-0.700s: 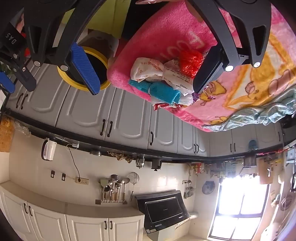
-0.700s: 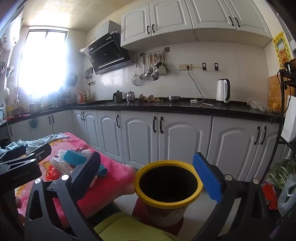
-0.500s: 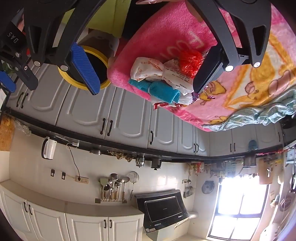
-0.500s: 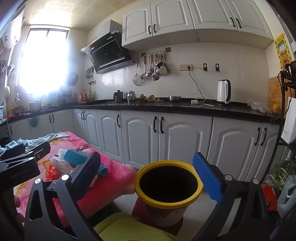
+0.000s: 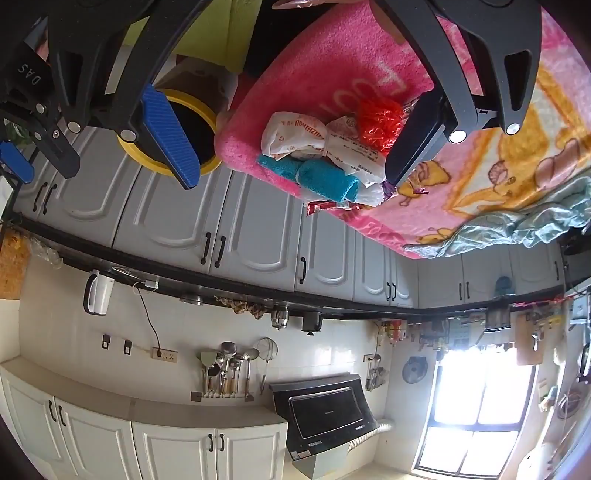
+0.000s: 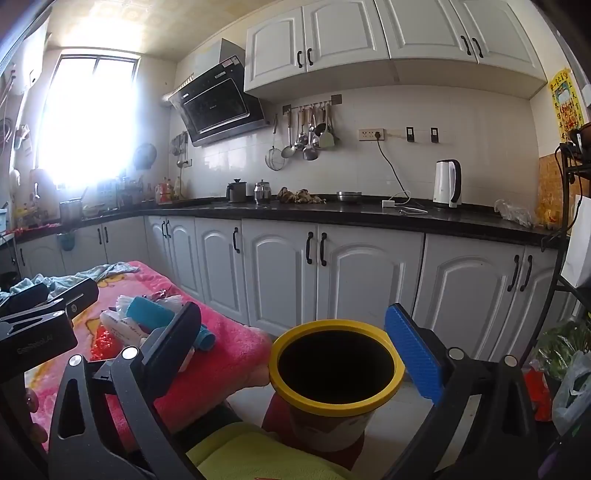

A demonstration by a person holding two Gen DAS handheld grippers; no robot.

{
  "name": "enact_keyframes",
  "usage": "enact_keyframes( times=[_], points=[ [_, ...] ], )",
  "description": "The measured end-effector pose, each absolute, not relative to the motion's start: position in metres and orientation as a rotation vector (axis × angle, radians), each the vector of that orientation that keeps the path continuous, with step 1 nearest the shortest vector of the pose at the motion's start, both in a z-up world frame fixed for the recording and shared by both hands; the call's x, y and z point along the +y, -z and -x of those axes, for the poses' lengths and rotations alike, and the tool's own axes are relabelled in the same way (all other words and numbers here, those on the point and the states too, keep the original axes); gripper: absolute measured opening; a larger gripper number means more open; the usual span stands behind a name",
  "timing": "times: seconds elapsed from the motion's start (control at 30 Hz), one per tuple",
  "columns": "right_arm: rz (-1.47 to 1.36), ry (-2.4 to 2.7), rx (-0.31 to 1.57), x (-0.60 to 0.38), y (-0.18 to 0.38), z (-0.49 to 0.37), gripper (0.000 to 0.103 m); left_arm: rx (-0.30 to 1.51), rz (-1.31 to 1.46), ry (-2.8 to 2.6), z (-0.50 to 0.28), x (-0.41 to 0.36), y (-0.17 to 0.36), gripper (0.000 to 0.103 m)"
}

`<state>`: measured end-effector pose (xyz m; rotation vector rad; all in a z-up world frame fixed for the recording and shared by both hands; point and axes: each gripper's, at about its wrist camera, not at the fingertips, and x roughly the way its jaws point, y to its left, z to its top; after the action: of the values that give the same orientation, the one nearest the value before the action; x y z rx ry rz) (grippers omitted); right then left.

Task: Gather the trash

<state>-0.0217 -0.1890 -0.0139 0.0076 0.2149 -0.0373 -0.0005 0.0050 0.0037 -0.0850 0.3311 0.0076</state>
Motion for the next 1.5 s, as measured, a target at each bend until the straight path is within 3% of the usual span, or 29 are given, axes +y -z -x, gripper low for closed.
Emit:
enact_keyframes(
  times=[1.5],
  points=[
    [0.036, -0.041, 0.222, -0.179, 0.012, 0.017, 0.097, 0.343, 0.127, -0.043, 0.002, 0.018, -0.001, 0.092]
  ],
)
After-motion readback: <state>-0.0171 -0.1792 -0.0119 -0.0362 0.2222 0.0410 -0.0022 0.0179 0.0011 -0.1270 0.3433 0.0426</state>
